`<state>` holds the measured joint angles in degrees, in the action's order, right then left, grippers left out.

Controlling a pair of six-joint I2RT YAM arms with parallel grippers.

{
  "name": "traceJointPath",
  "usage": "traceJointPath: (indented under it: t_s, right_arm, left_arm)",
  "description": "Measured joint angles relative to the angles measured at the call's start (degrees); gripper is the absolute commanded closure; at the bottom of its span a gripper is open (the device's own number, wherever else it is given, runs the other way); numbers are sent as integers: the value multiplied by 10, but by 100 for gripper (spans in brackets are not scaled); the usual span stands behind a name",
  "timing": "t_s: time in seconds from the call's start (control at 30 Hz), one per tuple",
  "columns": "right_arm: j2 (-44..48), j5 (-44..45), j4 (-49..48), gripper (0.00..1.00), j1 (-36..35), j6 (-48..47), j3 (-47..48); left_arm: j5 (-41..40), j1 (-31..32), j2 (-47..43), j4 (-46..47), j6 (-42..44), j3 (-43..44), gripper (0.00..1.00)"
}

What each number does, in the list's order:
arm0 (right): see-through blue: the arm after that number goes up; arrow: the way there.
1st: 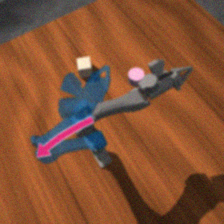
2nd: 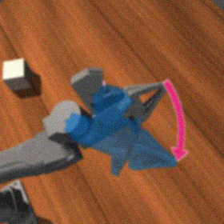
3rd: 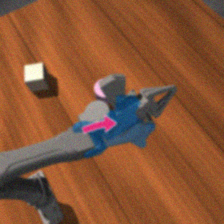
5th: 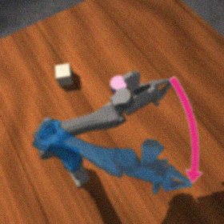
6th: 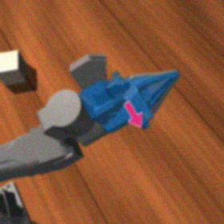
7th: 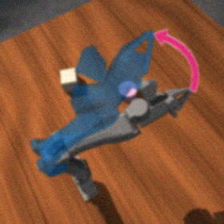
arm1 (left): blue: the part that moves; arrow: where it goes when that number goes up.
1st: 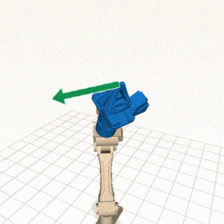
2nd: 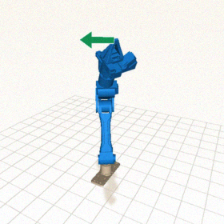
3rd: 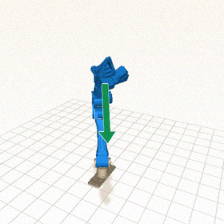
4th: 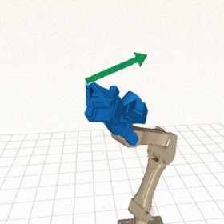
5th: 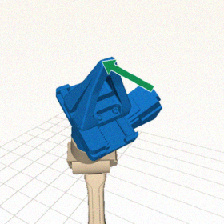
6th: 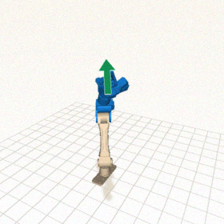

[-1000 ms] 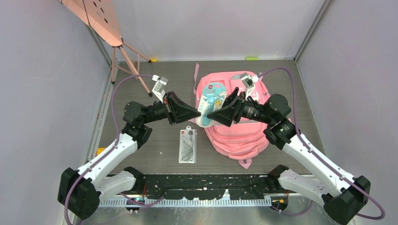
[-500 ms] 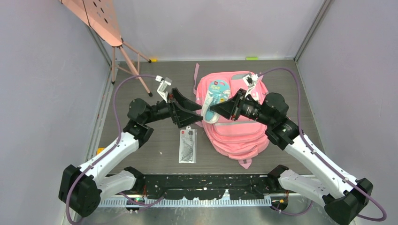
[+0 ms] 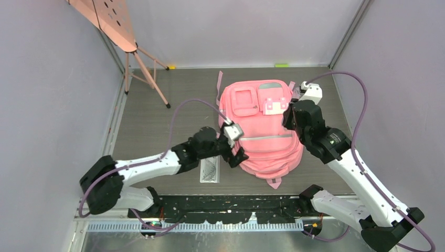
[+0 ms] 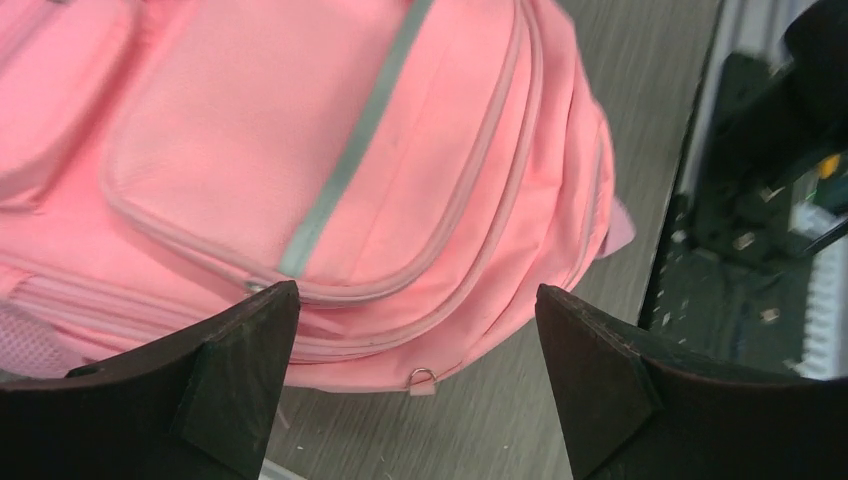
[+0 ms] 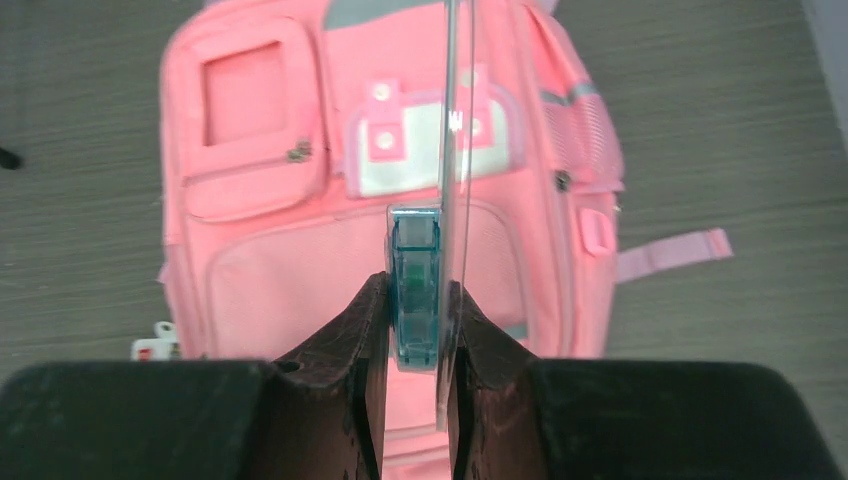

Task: Pack the student bag
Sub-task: Pick up the stationery from the center of the board, then place the stationery in the student bag.

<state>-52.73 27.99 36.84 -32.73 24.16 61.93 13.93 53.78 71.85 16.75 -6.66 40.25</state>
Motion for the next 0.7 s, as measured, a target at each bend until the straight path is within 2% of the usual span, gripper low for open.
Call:
traceJointPath:
  t_s: [0.17, 0.37, 0.43, 0.53, 0.7]
  right_arm:
    - [24, 58, 76, 100, 0, 2, -5]
    - [57, 75, 127, 100, 0, 13, -12]
    - [63, 74, 131, 100, 0, 16, -14]
    - [64, 70, 134, 100, 0, 17, -17]
    - [63, 55, 134, 99, 0, 22, -26]
  left_arm:
    - [-114, 94, 103, -15, 129, 34, 7]
    - [-219, 147, 169, 17, 229, 62, 7]
    - [-249, 152, 191, 29, 252, 73, 15]
    - [-276, 156, 218, 35, 273, 94, 33]
    - [-305, 171, 237, 46, 296, 101, 36]
